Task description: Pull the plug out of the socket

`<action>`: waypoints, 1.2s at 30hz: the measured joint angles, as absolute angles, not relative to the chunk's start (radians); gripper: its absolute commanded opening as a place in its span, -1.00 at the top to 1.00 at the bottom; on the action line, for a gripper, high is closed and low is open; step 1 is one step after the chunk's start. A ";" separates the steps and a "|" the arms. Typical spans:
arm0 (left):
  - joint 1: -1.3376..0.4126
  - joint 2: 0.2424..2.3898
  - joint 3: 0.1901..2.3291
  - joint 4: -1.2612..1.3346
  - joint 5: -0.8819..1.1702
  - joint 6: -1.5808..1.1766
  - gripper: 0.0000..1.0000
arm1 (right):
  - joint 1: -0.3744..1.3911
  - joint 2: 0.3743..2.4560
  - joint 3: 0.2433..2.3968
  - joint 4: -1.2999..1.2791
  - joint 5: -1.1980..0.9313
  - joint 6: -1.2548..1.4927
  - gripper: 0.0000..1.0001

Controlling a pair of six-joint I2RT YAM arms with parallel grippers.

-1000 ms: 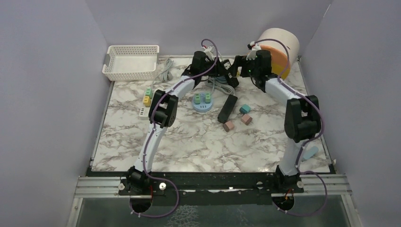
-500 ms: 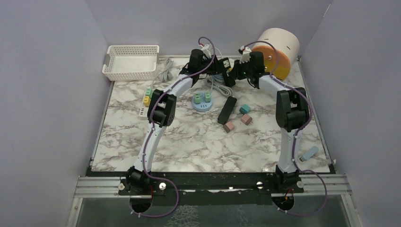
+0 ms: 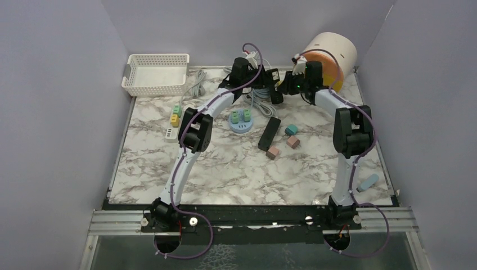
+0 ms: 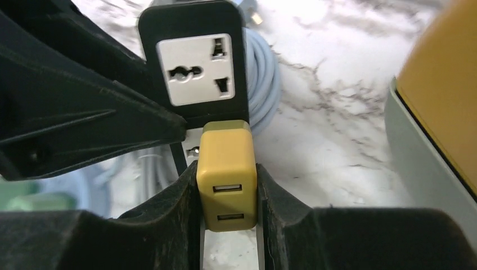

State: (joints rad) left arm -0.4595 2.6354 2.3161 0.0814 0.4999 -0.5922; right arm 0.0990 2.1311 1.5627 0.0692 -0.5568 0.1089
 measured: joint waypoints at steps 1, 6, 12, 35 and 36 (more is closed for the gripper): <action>-0.455 2.635 2.317 0.071 0.491 -0.587 1.00 | 0.139 2.115 1.566 0.046 -0.453 0.062 0.98; -0.419 2.635 2.353 0.019 0.519 -0.584 1.00 | 0.295 2.053 1.559 0.032 -0.038 -0.121 0.99; -0.414 2.638 2.363 0.000 0.466 -0.577 1.00 | 0.118 1.974 1.593 0.031 -0.562 0.086 0.99; -0.297 2.518 2.087 0.089 0.499 -0.623 -0.99 | 0.218 1.600 0.975 -0.324 -0.501 0.071 -0.69; -0.284 2.484 2.048 0.091 0.499 -0.622 -0.99 | 0.224 1.592 0.979 -0.333 -0.491 0.062 -0.73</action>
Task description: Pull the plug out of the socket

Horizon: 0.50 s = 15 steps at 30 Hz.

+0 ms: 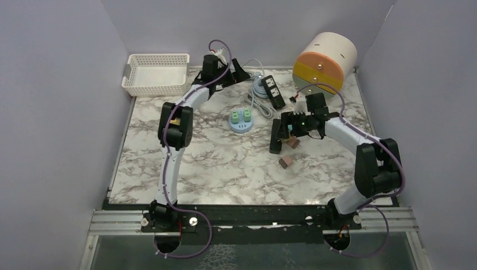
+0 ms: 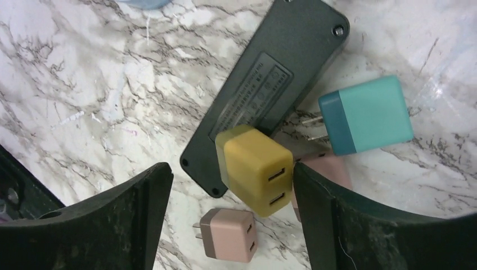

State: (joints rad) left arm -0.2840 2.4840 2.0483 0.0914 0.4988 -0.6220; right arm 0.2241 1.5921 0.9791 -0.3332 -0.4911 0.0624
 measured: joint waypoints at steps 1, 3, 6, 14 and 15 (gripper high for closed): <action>-0.274 2.458 2.020 0.093 0.500 -0.621 -0.99 | 0.231 1.588 0.986 -0.341 -0.484 0.062 -0.76; -0.252 2.384 1.954 0.104 0.498 -0.614 -0.99 | 0.255 1.586 1.029 -0.357 -0.463 0.059 -0.80; -0.233 2.272 1.877 0.111 0.477 -0.595 -0.99 | 0.317 1.586 1.129 -0.351 -0.430 0.052 -0.81; -0.223 2.022 1.633 0.188 0.418 -0.572 -0.99 | 0.478 1.802 1.496 -0.302 -0.336 0.040 -0.68; -0.221 2.010 1.609 0.191 0.410 -0.570 -0.99 | 0.489 1.856 1.553 -0.312 -0.323 0.034 -0.67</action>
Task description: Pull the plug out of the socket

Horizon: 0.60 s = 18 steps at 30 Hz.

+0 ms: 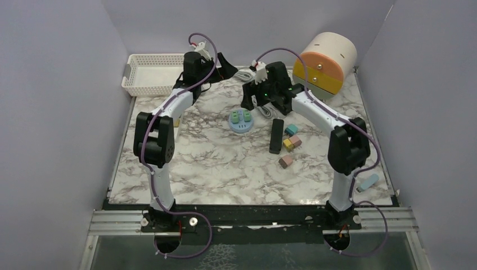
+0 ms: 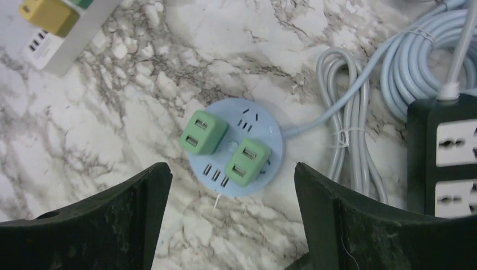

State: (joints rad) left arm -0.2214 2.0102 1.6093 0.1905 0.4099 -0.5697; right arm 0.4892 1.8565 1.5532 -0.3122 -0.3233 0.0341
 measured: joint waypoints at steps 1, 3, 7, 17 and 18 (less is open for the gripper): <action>-0.219 2.001 1.585 0.193 0.402 -0.567 -0.99 | 0.498 1.909 1.607 -0.329 -0.310 0.029 -0.63; -0.210 1.988 1.539 0.194 0.387 -0.564 -0.99 | 0.519 2.018 1.719 -0.374 -0.272 0.022 -0.56; -0.181 1.974 1.438 0.194 0.364 -0.567 -0.99 | 0.534 2.122 1.796 -0.448 -0.220 0.018 -0.36; -0.141 1.971 1.361 0.208 0.353 -0.583 -0.98 | 0.553 2.163 1.839 -0.553 -0.155 0.017 -0.28; -0.141 1.971 1.360 0.213 0.353 -0.584 -0.98 | 0.556 2.170 1.850 -0.562 -0.148 0.017 -0.28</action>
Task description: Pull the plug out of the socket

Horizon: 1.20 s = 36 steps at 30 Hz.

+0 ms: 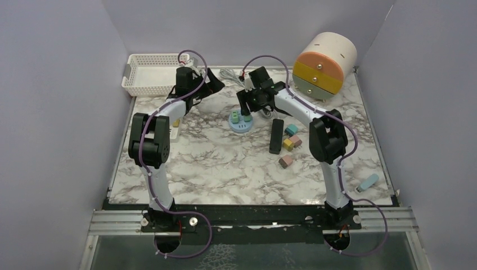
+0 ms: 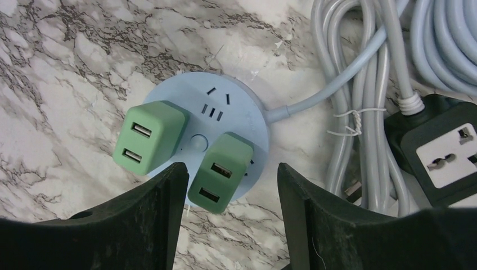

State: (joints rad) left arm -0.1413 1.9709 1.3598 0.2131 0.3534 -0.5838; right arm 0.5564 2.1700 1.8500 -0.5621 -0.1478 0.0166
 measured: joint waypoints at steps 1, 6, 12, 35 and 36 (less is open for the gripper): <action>-0.141 1.971 1.355 0.222 0.354 -0.586 -0.98 | 0.560 2.179 1.860 -0.569 -0.144 0.016 -0.28; -0.144 1.964 1.295 0.249 0.353 -0.606 -0.98 | 0.584 2.251 1.909 -0.606 -0.121 0.015 -0.11; -0.156 1.962 1.207 0.257 0.355 -0.640 -0.98 | 0.590 2.288 1.948 -0.640 -0.064 0.007 0.98; -0.271 1.968 1.126 0.414 0.571 -0.813 -0.90 | 0.589 2.035 1.644 -0.382 -0.100 -0.094 0.99; -0.271 1.968 1.122 0.420 0.576 -0.815 -0.85 | 0.589 2.032 1.644 -0.378 -0.106 -0.089 0.99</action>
